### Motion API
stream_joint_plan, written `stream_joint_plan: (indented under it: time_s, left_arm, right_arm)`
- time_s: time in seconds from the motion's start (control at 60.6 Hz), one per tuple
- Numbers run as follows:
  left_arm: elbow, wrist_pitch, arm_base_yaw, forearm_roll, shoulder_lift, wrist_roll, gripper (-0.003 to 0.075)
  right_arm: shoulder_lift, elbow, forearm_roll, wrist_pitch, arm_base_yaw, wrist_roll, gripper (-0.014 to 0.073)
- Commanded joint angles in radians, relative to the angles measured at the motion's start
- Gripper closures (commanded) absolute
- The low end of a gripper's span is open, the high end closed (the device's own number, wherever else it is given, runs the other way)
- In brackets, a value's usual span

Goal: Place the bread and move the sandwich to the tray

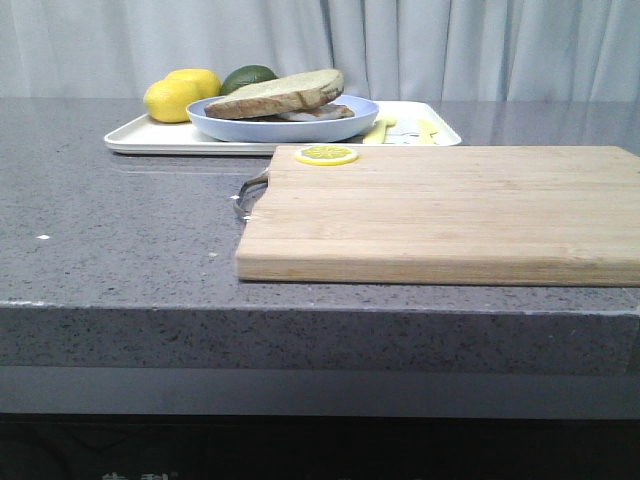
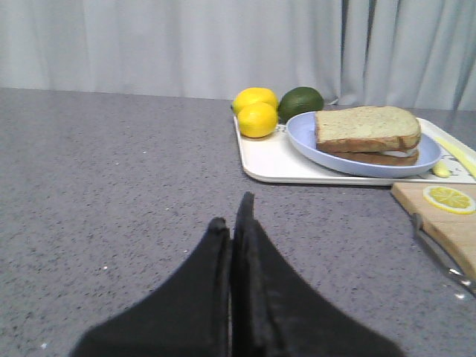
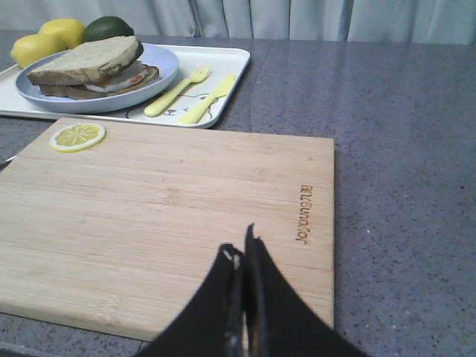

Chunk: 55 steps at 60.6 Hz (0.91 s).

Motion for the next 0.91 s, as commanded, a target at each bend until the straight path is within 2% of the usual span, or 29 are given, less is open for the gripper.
stream_joint_plan:
  time_s: [0.0,0.165,0.479,0.528,0.891]
  left_arm:
    - [0.028,-0.082,0.053,0.000,-0.060,-0.006,0.0739]
    - [0.141,-0.083,0.134,-0.013,-0.195,-0.006,0.0739]
    - [0.318,-0.236,0.138,-0.015,-0.212,-0.006,0.0739]
    - [0.314,-0.196,0.138,-0.015,-0.212,-0.006,0.0739]
    - [0.316,-0.204,0.138,-0.015,-0.212,-0.006,0.0739]
  right_arm:
    - [0.009,-0.030,0.008,-0.078,-0.005,-0.006,0.0668]
    - [0.009,-0.030,0.008,-0.078,-0.005,-0.006,0.0668]
    - [0.009,-0.030,0.008,-0.078,-0.005,-0.006,0.0668]
    - [0.009,-0.030,0.008,-0.078,-0.005,-0.006,0.0668]
    - [0.009,-0.030,0.008,-0.078,-0.005,-0.006,0.0668]
